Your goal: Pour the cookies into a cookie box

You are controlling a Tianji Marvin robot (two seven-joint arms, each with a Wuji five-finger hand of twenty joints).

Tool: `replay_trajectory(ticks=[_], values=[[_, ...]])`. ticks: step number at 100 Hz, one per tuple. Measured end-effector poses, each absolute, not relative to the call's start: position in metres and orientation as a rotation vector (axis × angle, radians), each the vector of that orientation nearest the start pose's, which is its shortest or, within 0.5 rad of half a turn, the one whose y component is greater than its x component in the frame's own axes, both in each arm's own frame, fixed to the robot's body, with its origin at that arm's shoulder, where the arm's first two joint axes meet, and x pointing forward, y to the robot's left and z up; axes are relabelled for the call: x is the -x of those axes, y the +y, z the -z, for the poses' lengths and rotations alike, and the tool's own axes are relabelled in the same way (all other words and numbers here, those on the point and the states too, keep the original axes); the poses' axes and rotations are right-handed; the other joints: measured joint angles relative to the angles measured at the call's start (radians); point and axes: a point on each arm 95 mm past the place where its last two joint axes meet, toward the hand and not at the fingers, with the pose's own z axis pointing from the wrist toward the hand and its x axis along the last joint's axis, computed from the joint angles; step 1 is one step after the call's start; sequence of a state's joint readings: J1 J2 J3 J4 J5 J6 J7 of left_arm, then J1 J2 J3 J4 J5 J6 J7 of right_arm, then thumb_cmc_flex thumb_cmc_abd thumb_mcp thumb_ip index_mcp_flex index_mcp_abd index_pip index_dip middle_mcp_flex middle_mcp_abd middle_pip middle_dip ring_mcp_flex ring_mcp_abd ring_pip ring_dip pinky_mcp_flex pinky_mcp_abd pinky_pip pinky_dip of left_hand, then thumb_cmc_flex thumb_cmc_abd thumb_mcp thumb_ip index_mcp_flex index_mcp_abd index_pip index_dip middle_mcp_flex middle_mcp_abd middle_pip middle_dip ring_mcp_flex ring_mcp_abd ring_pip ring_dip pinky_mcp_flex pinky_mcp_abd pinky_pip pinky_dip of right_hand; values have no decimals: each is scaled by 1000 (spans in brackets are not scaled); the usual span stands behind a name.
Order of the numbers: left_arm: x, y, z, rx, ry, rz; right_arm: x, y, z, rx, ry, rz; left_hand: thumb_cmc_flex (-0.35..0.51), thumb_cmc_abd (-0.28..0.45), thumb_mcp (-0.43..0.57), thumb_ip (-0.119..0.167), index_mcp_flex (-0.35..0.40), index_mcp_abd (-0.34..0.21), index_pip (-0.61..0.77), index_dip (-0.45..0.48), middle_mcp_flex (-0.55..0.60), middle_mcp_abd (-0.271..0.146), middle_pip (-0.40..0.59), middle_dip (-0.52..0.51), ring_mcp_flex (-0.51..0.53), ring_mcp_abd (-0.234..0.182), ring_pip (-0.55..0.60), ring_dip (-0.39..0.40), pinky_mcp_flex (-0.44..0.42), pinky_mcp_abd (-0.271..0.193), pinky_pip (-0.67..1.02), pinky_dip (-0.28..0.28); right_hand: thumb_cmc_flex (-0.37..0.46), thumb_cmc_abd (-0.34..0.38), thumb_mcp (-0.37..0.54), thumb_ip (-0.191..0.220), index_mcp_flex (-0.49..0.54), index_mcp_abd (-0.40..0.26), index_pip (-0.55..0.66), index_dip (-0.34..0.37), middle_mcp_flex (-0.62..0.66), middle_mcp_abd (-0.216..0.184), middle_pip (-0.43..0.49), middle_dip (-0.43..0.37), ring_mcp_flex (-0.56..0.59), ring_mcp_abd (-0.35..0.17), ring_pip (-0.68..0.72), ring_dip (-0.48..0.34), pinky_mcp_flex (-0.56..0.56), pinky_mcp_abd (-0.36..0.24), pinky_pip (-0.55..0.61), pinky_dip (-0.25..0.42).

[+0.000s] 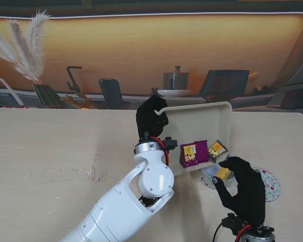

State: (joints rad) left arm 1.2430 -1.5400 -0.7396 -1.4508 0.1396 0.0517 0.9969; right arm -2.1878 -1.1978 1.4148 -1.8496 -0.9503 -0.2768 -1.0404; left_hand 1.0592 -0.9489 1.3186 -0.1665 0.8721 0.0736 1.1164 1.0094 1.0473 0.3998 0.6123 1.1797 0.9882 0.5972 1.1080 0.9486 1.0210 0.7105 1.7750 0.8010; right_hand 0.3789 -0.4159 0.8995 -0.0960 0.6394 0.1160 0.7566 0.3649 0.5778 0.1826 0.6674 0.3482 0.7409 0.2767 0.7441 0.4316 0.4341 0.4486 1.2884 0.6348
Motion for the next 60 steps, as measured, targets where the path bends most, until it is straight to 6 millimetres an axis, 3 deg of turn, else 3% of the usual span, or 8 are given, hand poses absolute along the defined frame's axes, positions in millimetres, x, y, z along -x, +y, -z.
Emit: replay_trajectory(ticks=[60], values=[[-408,-220,229,1650,-22,2280,-210,-32,310,-998,530,-1978,0,0,0,0,0,0,0,-2,1,0,0,0,0,0,0,0,0,0,0,0,0,0,0,0,0,0,0,0,0,0,0,0,0,0,0,0,0,0,0,0]])
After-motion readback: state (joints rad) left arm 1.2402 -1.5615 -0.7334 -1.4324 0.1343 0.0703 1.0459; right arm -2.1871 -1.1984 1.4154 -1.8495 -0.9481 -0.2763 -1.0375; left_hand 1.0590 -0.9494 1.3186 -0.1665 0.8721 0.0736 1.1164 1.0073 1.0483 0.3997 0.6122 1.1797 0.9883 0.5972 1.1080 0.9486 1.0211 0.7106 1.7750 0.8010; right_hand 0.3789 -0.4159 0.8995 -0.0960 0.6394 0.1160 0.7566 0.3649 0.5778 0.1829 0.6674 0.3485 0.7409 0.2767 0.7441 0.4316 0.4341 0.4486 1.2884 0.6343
